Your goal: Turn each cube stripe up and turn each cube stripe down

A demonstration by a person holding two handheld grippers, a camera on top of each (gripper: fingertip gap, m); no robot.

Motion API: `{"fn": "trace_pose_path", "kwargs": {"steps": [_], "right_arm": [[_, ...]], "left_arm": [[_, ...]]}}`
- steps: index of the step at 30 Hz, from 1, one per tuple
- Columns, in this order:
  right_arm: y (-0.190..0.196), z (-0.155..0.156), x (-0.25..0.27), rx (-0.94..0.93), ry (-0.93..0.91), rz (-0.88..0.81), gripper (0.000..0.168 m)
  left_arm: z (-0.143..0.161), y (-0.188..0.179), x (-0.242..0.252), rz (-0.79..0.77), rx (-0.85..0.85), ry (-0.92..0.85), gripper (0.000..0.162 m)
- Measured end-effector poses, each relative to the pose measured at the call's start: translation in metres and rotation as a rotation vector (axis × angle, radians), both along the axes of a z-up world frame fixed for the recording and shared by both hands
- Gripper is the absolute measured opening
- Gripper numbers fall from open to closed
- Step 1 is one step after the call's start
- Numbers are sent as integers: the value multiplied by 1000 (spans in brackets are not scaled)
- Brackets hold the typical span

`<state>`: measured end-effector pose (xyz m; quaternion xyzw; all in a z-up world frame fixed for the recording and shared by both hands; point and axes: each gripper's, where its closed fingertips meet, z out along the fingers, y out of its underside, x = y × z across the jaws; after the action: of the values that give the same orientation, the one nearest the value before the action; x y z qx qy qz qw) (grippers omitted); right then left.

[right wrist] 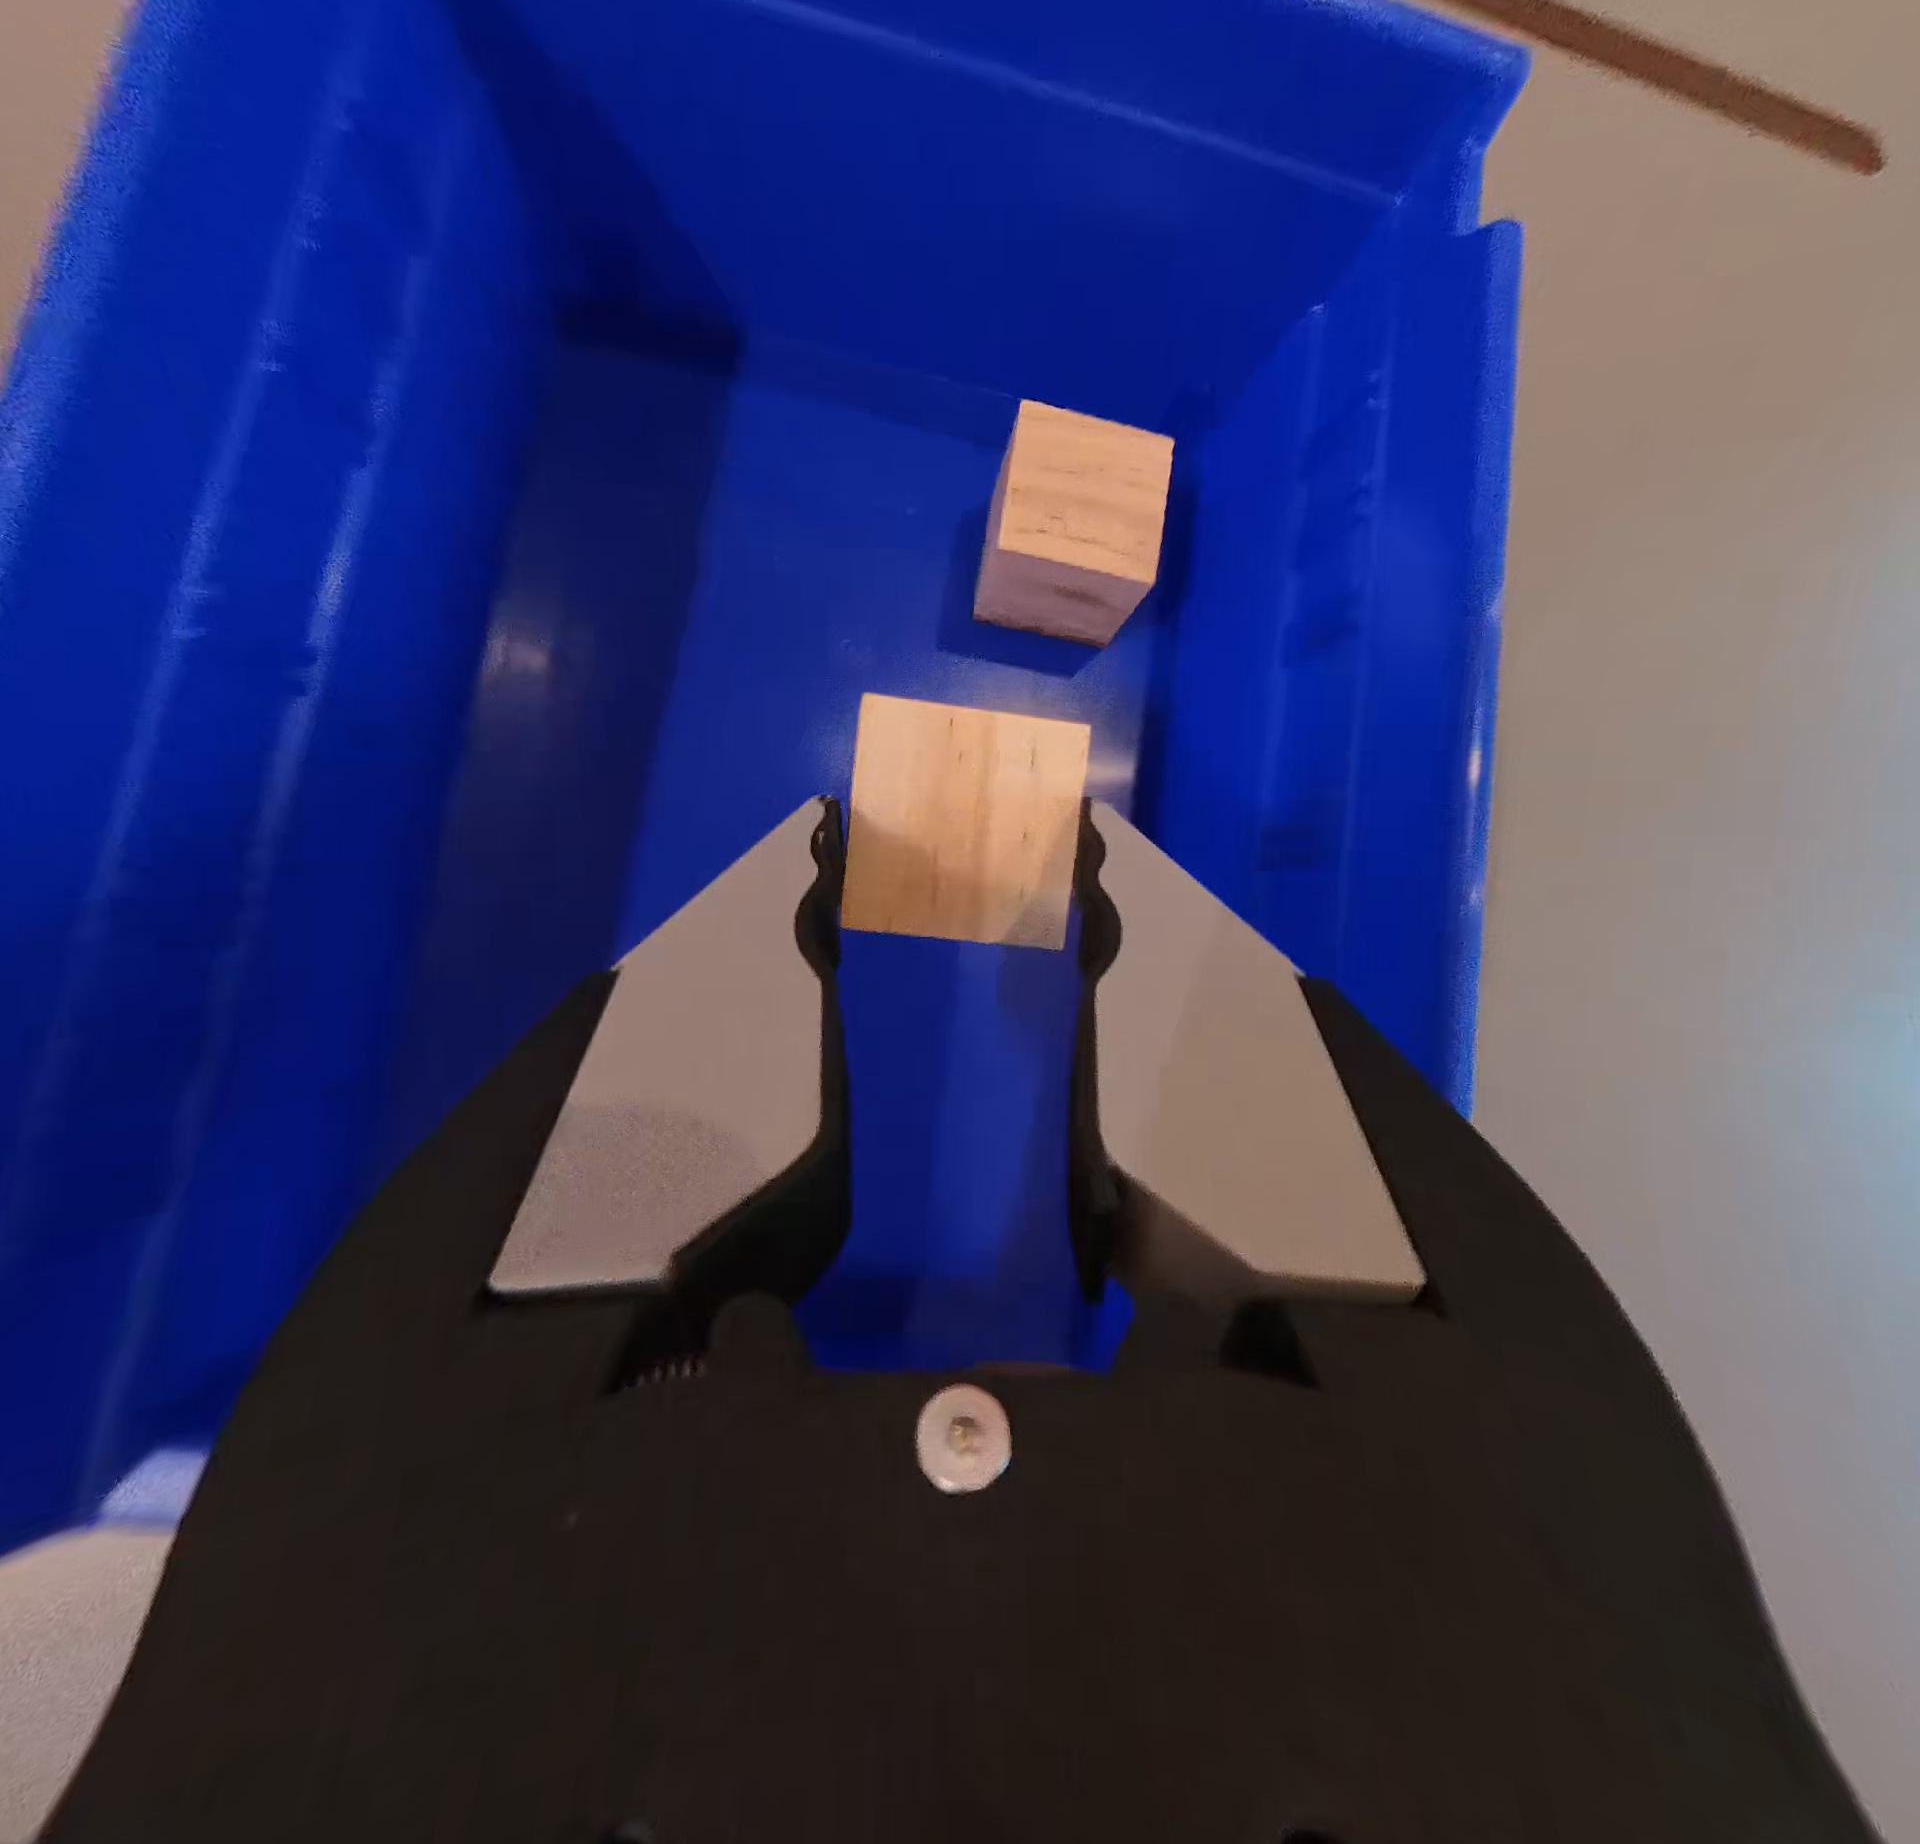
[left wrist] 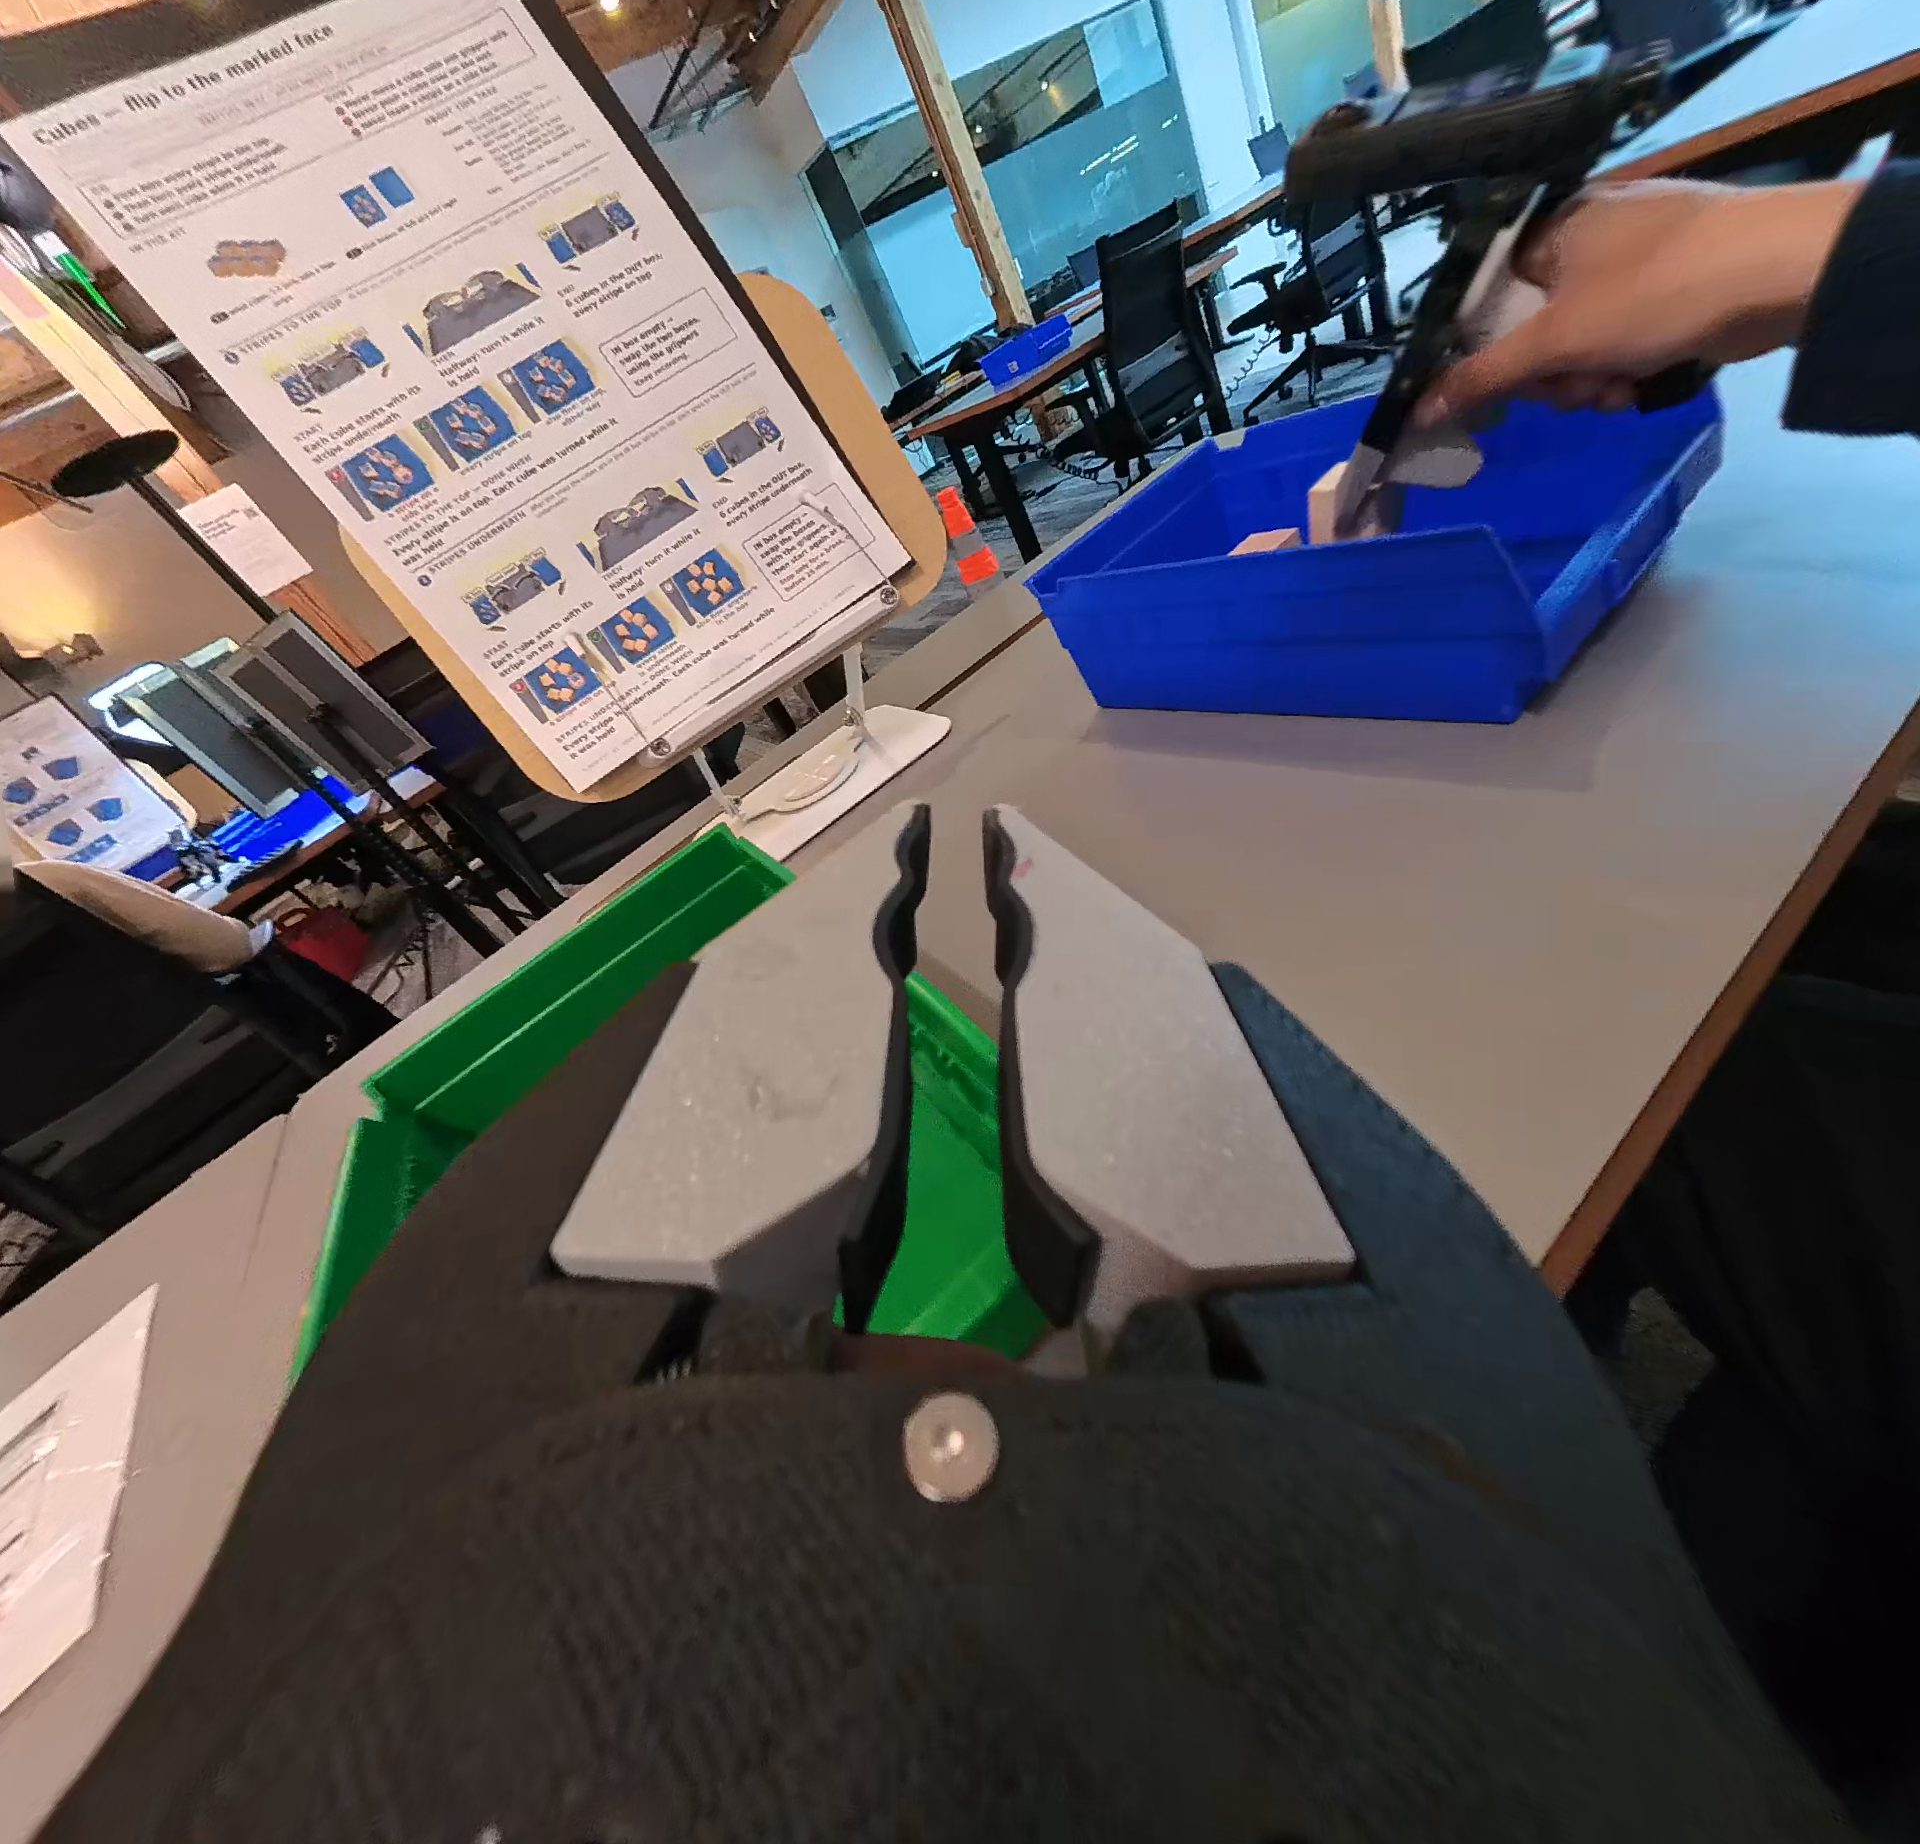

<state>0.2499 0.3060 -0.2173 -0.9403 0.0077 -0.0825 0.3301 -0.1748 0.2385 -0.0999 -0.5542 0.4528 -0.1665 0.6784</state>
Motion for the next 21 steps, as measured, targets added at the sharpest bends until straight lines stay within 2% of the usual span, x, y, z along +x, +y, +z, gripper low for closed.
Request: {"fn": "trace_pose_path", "kwargs": {"steps": [1, 3, 6, 8, 12, 16, 21], "right_arm": [[7, -7, 3, -27, 9, -2, 43], [14, -23, 12, -90, 3, -24, 43], [11, -44, 15, -165, 0, -28, 44], [7, -43, 11, -155, 11, -28, 52], [-7, 3, -10, 6, 10, 15, 54], [-38, 58, -64, 241, 88, 146, 53], [-79, 87, -132, 403, 256, 360, 50]], "left_arm": [[0, 0, -2, 7, 14, 15, 8], [-3, 4, -6, 32, 36, 58, 9], [-17, 12, -12, 58, -21, 120, 12], [-29, 23, -19, 90, -67, 152, 16], [-51, 55, -54, 254, -150, 231, 27], [-60, 80, -89, 365, -246, 206, 31], [-65, 106, -84, 289, -411, 99, 44]]}}
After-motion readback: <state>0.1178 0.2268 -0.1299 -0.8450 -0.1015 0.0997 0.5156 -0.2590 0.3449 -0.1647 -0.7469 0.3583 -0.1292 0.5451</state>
